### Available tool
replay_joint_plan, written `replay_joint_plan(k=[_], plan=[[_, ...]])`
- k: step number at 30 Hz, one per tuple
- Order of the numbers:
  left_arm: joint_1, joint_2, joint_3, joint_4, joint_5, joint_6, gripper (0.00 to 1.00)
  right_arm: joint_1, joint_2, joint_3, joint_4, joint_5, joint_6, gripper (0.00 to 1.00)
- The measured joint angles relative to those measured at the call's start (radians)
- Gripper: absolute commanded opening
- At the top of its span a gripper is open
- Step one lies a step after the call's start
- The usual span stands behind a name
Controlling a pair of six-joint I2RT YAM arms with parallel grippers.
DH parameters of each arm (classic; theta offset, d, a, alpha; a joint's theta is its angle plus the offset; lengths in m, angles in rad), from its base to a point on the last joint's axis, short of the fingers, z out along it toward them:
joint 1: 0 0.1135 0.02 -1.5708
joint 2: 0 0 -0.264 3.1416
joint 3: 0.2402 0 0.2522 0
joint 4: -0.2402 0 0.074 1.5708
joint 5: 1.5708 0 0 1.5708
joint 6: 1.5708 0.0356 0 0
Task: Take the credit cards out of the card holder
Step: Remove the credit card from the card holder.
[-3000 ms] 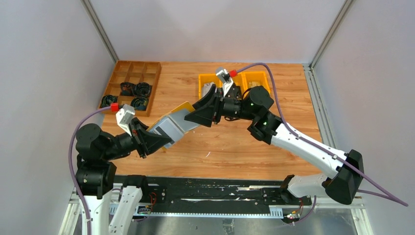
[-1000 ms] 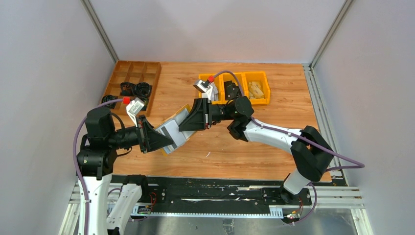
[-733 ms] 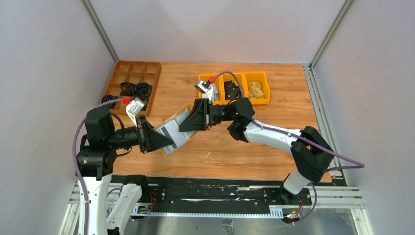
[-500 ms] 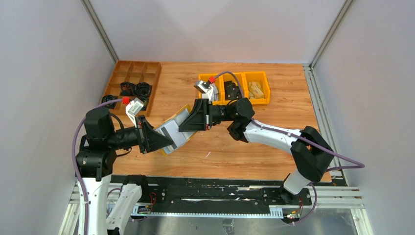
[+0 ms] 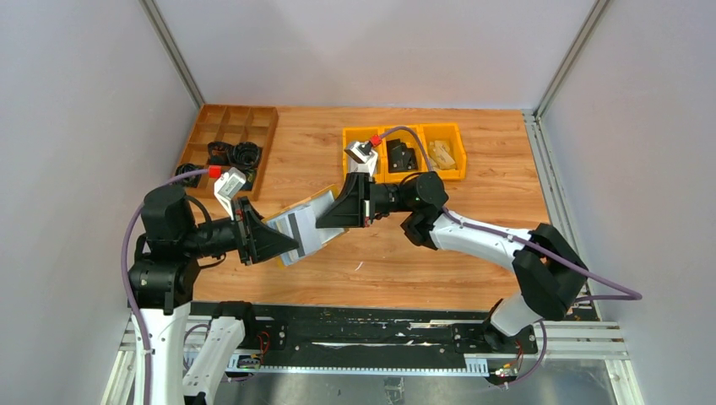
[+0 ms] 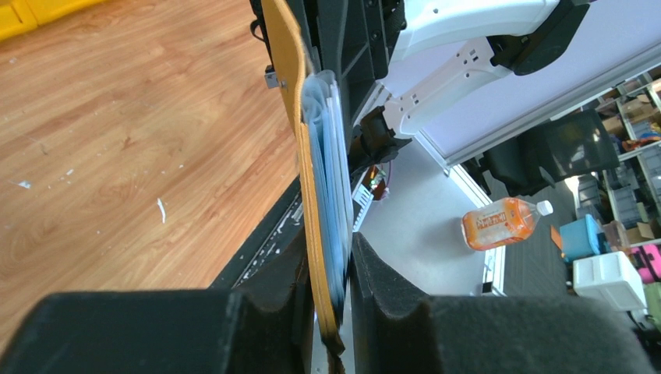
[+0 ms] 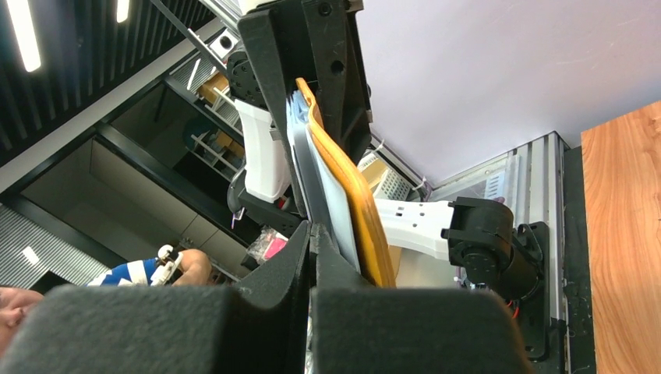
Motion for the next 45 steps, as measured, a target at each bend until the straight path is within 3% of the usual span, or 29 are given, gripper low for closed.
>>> replay_joint_plan(k=[7,15,20,27,29,38,45], plan=[[0.0,0.0,0.005,0.016,0.002,-0.002,0.24,-0.017,-0.01,-0.026,0.001,0.002,0.003,0.0],[0.0,0.0,0.005,0.018,-0.002,-0.005,0.05,-0.024,-0.035,-0.041,0.011,0.007,0.014,0.0],[0.0,0.0,0.005,0.024,0.0,-0.007,0.0,-0.025,-0.055,-0.042,0.01,0.011,0.009,0.25],[0.0,0.0,0.005,0.032,-0.002,-0.021,0.0,0.002,-0.053,-0.04,-0.008,0.018,-0.017,0.34],[0.0,0.0,0.006,0.032,-0.006,-0.021,0.0,0.011,-0.044,-0.035,-0.008,0.018,-0.022,0.32],[0.0,-0.003,0.011,0.039,-0.02,-0.024,0.0,0.015,-0.034,-0.017,-0.031,0.019,-0.038,0.0],[0.0,-0.003,0.011,0.038,-0.067,-0.016,0.0,-0.071,-0.09,-0.028,-0.066,0.003,-0.043,0.0]])
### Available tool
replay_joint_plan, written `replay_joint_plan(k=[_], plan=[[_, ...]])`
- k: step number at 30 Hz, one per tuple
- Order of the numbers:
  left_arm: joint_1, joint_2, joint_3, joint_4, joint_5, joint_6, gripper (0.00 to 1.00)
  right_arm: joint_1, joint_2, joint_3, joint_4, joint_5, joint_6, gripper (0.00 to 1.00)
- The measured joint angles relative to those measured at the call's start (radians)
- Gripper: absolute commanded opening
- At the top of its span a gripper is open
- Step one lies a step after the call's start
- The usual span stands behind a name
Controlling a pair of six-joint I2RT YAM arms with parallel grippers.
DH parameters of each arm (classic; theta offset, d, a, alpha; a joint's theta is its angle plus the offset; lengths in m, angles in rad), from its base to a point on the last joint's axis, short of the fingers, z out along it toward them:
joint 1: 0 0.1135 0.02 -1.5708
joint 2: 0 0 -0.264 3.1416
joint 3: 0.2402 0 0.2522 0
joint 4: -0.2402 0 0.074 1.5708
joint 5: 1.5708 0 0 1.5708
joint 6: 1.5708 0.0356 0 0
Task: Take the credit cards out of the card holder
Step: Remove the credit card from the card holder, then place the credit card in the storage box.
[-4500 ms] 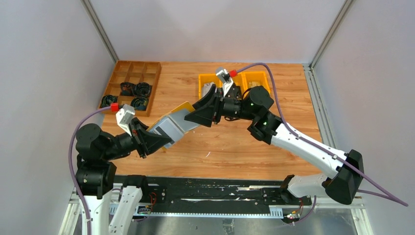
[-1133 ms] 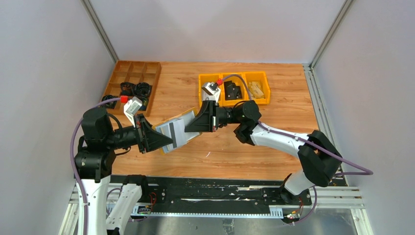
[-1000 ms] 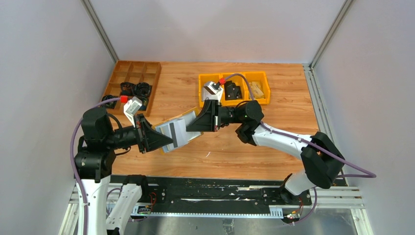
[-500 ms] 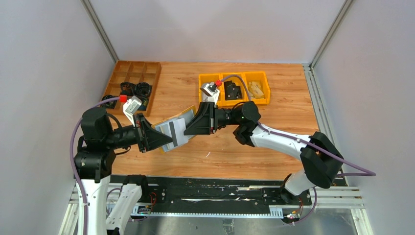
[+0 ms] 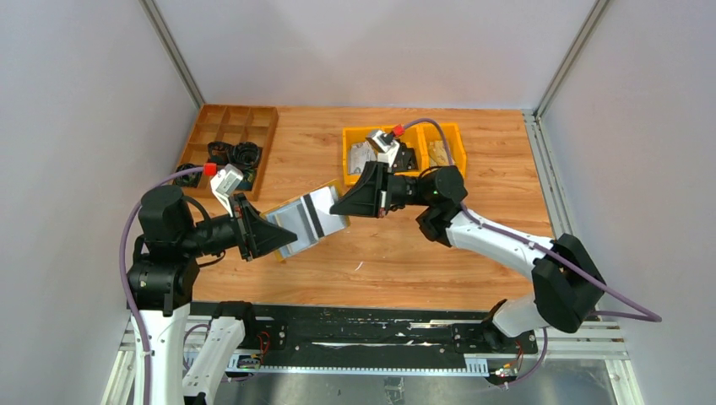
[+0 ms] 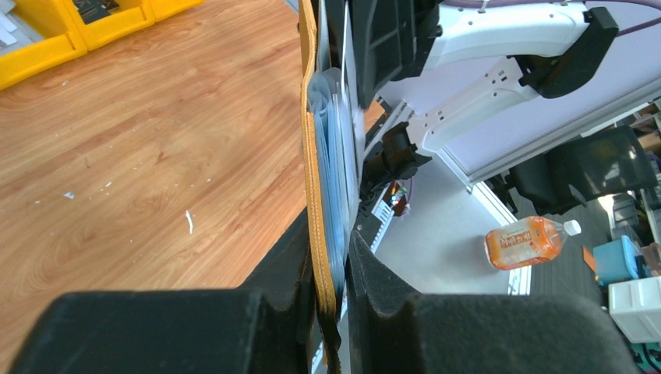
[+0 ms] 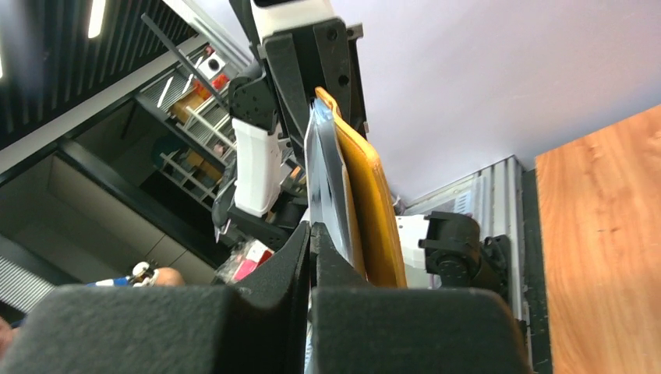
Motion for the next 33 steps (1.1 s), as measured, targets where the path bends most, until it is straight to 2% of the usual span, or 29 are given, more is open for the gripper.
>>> replay_joint_plan(k=[9,14,17,21,27,33], plan=[[0.0,0.0,0.002,-0.029,-0.099,0.05,0.0,-0.174,-0.081,-0.014,-0.1,-0.035,-0.027,0.0],[0.0,0.0,0.007,-0.066,-0.168,0.104,0.0,-0.346,-0.116,-0.009,-0.334,-0.02,-0.173,0.0],[0.0,0.0,0.007,-0.077,-0.176,0.122,0.0,-0.386,-0.09,0.057,-0.589,0.06,-0.355,0.0],[0.0,0.0,0.008,-0.083,-0.17,0.137,0.0,-0.391,0.026,0.157,-0.78,0.199,-0.526,0.0],[0.0,0.0,0.008,-0.084,-0.143,0.142,0.0,-0.392,0.316,0.309,-0.896,0.352,-0.634,0.0],[0.0,0.0,0.008,-0.084,-0.11,0.151,0.0,-0.391,0.559,0.475,-0.971,0.438,-0.678,0.0]])
